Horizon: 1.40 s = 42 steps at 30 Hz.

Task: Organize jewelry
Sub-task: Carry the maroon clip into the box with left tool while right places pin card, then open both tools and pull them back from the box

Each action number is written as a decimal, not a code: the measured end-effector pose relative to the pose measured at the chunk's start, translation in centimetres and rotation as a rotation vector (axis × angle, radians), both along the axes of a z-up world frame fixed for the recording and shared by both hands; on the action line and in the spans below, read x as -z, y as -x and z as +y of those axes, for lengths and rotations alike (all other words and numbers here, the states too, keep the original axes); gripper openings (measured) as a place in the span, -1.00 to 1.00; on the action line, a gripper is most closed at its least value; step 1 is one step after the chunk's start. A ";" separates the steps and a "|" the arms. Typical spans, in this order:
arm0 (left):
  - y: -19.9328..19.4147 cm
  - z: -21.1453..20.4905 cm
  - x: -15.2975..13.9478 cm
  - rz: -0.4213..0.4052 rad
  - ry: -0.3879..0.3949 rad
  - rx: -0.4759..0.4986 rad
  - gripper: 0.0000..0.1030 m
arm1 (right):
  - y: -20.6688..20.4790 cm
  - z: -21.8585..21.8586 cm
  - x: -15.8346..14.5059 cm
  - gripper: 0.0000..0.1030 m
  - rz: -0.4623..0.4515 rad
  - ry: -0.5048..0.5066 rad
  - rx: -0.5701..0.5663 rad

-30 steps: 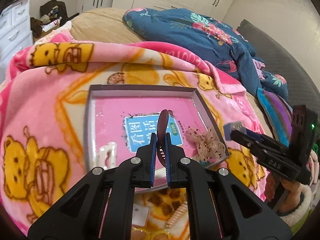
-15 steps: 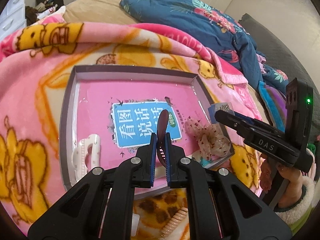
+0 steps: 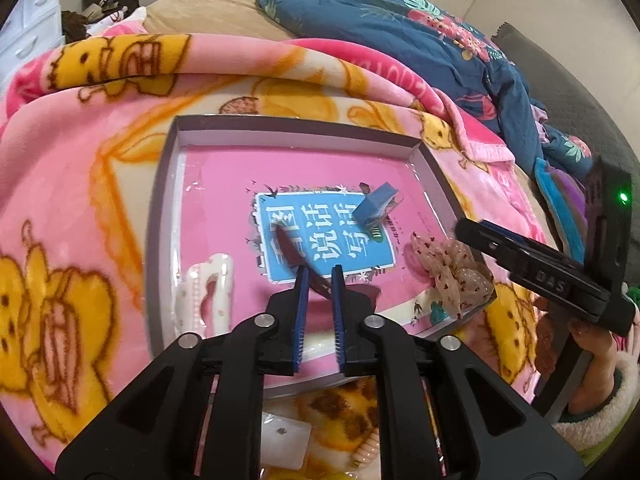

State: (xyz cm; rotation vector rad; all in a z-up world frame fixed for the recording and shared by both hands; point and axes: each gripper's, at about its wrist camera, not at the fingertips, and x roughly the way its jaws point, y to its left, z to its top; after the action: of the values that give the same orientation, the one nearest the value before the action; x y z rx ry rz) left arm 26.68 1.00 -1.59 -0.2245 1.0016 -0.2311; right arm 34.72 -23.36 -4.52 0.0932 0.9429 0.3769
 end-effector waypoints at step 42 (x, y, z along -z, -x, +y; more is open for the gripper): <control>13.1 3.7 -11.4 -0.255 -0.061 -0.132 0.81 | 14.3 -4.1 -11.3 0.88 -0.262 -0.144 -0.012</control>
State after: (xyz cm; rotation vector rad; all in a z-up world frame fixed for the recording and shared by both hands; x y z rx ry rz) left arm 13.58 4.69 9.86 -0.1994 0.7371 -0.1049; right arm 20.38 -27.50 6.80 0.1655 0.6576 0.4557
